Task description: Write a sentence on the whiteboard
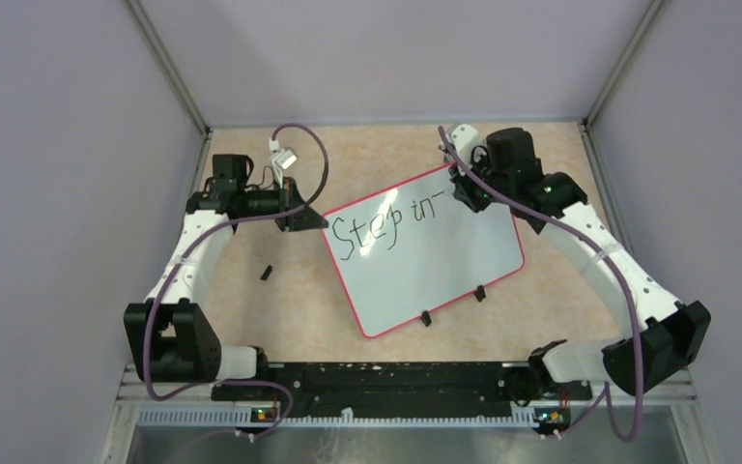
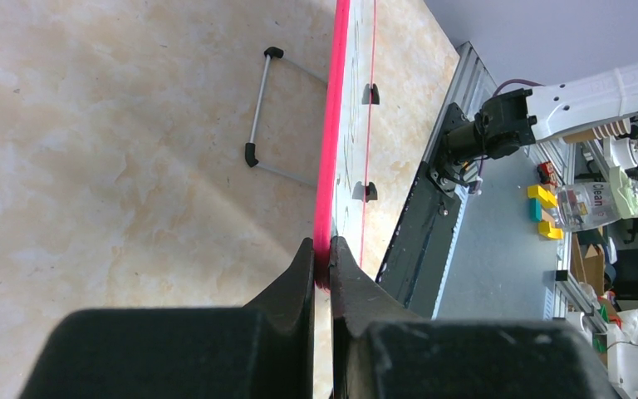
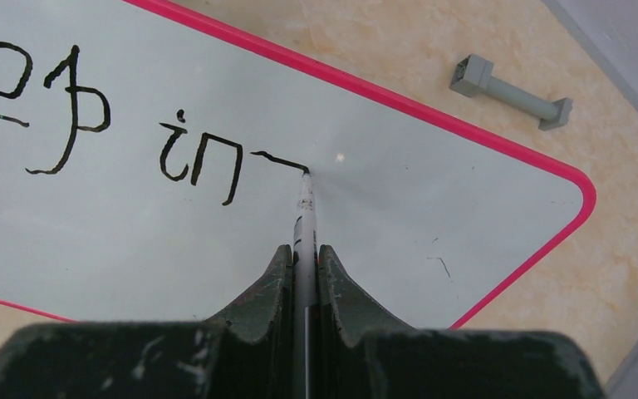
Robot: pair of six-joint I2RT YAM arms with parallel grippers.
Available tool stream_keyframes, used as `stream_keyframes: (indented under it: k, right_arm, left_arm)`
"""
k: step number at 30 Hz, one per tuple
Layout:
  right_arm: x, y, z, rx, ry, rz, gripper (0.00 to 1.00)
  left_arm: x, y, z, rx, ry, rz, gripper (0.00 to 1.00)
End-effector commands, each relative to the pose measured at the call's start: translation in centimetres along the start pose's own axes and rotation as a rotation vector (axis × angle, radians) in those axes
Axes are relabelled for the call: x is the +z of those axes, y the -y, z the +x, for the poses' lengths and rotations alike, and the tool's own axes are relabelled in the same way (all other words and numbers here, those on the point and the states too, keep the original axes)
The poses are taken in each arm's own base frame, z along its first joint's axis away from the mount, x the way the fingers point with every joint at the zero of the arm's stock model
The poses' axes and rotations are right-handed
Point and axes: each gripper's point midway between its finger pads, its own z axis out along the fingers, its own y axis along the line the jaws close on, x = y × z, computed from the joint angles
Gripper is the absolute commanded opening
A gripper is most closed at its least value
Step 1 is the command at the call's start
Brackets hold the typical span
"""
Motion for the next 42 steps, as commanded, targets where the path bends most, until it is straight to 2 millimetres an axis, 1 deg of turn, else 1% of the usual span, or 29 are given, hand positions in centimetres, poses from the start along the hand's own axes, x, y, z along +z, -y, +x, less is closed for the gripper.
stream_keyframes:
  k: [1, 6, 9, 15, 20, 24, 32, 36, 42]
  right_arm:
    - [-0.8, 1.1, -1.1, -0.010, 0.048, 0.040, 0.00]
    - [-2.1, 0.3, -2.5, -0.015, 0.103, -0.001, 0.00]
    - [-2.5, -0.1, -3.1, -0.012, 0.121, -0.028, 0.00]
    - [-1.6, -0.3, -3.7, -0.003, 0.129, -0.047, 0.00]
    - [-1.0, 0.2, -4.0, -0.001, 0.131, -0.028, 0.00]
    - [-0.8, 0.4, -4.1, 0.000, 0.135, -0.023, 0.00]
    - [-0.5, 0.2, -3.1, 0.003, 0.116, -0.023, 0.00]
    - [0.0, -0.3, -1.4, 0.010, 0.075, -0.036, 0.00]
    - [-0.1, -1.1, 0.6, 0.018, 0.038, -0.050, 0.00]
  left_arm:
    - [0.1, -0.2, -0.2, 0.047, 0.001, 0.005, 0.00]
    - [0.1, -0.2, -0.2, 0.050, 0.001, 0.004, 0.00]
    - [0.1, -0.2, -0.2, 0.049, 0.001, 0.007, 0.00]
    - [0.2, -0.3, -0.2, 0.043, -0.001, 0.010, 0.00]
    - [0.2, -0.2, -0.2, 0.047, 0.000, 0.008, 0.00]
    - [0.2, -0.3, -0.2, 0.048, -0.001, 0.007, 0.00]
    - [0.2, -0.4, -0.2, 0.042, -0.003, 0.008, 0.00]
    - [0.2, -0.4, -0.2, 0.042, -0.004, 0.009, 0.00]
    - [0.3, -0.5, -0.1, 0.040, -0.006, 0.010, 0.00]
